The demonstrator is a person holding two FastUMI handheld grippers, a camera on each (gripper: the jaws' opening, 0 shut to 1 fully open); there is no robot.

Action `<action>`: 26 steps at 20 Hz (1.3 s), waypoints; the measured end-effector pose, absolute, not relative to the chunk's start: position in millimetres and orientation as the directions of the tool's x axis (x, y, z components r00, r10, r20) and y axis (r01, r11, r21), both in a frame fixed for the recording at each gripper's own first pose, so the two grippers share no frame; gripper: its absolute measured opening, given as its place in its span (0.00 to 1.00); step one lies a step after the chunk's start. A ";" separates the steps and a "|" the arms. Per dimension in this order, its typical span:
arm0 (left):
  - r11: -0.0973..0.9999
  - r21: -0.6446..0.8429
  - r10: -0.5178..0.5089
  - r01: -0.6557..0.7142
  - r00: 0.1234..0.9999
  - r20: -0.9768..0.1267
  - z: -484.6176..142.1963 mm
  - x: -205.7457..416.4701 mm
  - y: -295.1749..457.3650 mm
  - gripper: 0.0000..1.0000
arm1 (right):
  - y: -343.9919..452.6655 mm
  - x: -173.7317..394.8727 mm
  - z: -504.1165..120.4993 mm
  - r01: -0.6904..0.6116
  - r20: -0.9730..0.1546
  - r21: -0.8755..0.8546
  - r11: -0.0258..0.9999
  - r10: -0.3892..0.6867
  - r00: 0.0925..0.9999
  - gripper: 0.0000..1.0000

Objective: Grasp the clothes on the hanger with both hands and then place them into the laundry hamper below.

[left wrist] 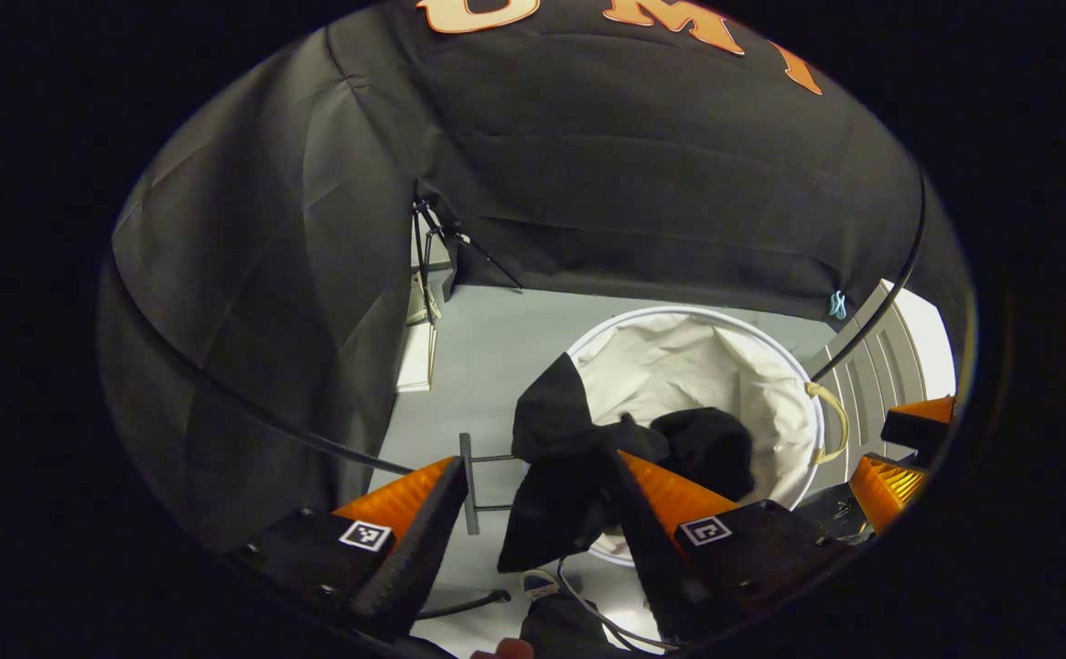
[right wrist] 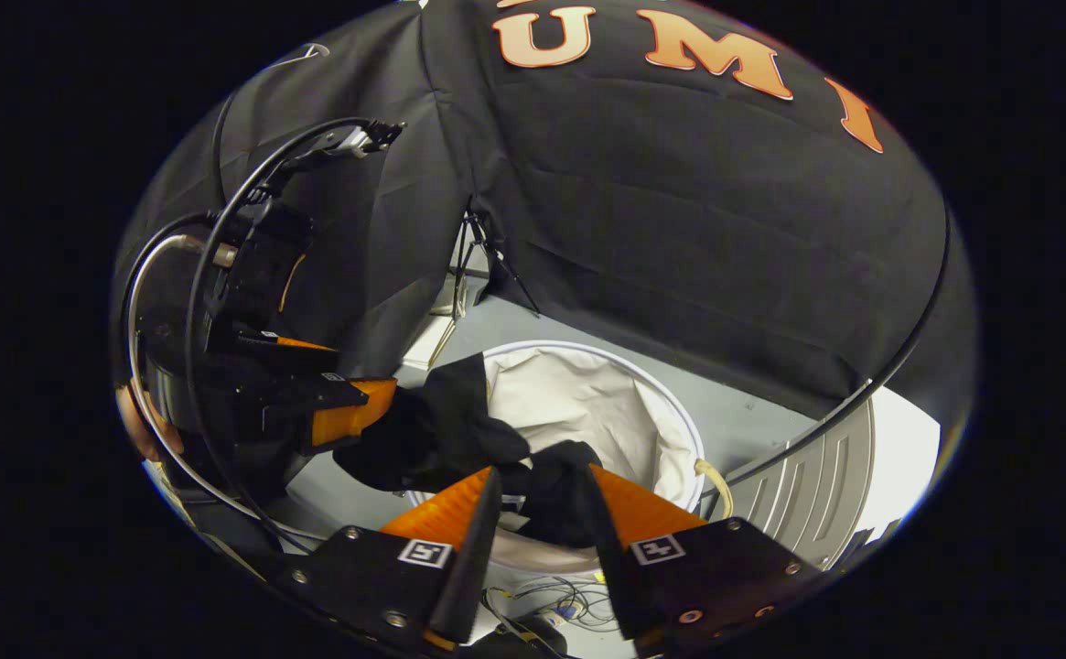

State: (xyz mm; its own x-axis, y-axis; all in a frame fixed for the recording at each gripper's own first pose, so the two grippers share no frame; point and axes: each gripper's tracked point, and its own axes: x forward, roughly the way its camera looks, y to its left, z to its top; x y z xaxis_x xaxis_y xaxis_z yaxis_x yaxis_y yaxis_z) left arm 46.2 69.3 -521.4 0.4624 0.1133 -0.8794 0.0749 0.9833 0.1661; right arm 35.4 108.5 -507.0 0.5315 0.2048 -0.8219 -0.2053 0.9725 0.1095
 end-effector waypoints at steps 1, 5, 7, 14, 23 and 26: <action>0.984 0.166 0.115 0.072 0.458 -0.881 -521.9 41.6 69.8 0.99 | 105.3 34.3 -509.0 -0.196 -0.827 0.107 0.975 0.196 0.527 0.55; 0.987 0.151 0.105 0.063 0.464 -0.879 -513.0 31.8 68.2 0.99 | 92.8 19.4 -522.8 -0.158 -0.856 0.120 0.980 0.182 0.483 0.94; 0.988 0.144 0.097 0.059 0.486 -0.869 -500.9 29.8 69.6 0.99 | 84.3 8.1 -526.0 -0.131 -0.861 0.117 0.984 0.167 0.481 0.94; 0.994 0.110 0.071 0.027 0.611 -0.789 -432.3 32.0 61.4 0.99 | 49.1 -2.8 -474.4 -0.063 -0.815 0.083 0.995 0.104 0.570 0.94; 0.997 0.078 0.071 -0.029 0.770 -0.634 -320.6 50.7 70.0 0.96 | 21.8 7.9 -365.3 -0.007 -0.690 0.072 0.997 0.055 0.722 0.94; 0.997 0.068 0.069 -0.039 0.843 -0.533 -262.2 71.4 71.2 0.99 | 13.3 29.0 -304.8 0.006 -0.599 0.074 0.997 0.040 0.800 0.94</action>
State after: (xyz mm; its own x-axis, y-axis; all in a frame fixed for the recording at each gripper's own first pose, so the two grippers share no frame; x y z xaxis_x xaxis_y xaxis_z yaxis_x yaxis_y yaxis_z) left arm 71.4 71.2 -262.2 0.8433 0.0693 -0.5329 -0.0388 0.9969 0.0683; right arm 29.0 13.3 -304.8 0.7997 0.0400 -0.5991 0.0055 0.9973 0.0739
